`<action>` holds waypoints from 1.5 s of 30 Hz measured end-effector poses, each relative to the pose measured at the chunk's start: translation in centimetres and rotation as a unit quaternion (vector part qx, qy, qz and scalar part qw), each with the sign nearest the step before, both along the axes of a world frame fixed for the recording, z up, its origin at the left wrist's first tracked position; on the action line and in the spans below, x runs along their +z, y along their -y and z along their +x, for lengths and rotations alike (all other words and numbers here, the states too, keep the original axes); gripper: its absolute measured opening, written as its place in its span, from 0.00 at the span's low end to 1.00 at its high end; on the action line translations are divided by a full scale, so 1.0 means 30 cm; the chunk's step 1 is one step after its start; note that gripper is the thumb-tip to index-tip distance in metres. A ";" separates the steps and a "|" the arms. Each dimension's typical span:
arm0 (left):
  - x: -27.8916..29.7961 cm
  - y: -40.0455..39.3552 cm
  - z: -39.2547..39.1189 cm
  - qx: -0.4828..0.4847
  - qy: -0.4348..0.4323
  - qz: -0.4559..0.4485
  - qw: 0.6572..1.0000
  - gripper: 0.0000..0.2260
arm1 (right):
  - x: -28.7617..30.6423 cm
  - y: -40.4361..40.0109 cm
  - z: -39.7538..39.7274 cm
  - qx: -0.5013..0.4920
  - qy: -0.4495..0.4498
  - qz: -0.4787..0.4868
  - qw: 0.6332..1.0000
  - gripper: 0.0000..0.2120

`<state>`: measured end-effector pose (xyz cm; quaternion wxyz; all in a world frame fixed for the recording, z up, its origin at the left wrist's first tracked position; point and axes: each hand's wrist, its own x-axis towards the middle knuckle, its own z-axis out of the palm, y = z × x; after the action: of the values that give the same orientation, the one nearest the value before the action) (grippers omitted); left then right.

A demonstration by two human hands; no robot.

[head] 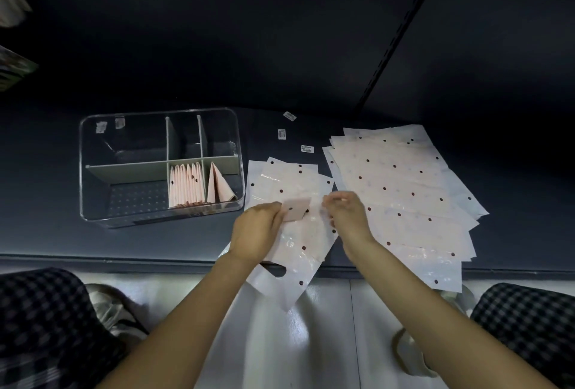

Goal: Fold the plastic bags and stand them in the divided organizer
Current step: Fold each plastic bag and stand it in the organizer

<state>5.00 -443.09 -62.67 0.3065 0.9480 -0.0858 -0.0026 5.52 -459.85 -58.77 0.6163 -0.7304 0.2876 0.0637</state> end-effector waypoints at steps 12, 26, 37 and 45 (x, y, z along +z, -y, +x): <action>0.185 -0.035 0.031 0.081 -0.204 -0.404 0.888 0.15 | 0.091 -0.236 -0.098 0.319 0.176 -0.270 0.892 0.20; 0.050 -0.309 0.040 0.037 0.045 0.166 0.984 0.16 | 0.066 -0.428 0.128 0.287 0.143 -0.302 0.898 0.18; 0.031 -0.371 0.014 0.125 0.055 0.034 0.990 0.08 | -0.010 -0.554 0.160 0.395 0.122 -0.524 0.745 0.11; 0.008 -0.370 0.049 0.076 0.047 0.032 0.995 0.16 | -0.017 -0.561 0.152 0.466 0.085 -0.449 0.758 0.13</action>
<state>6.47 -431.99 -62.45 0.2712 0.9601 -0.0271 0.0622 10.09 -443.01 -59.28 0.1336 -0.9695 -0.1462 0.1441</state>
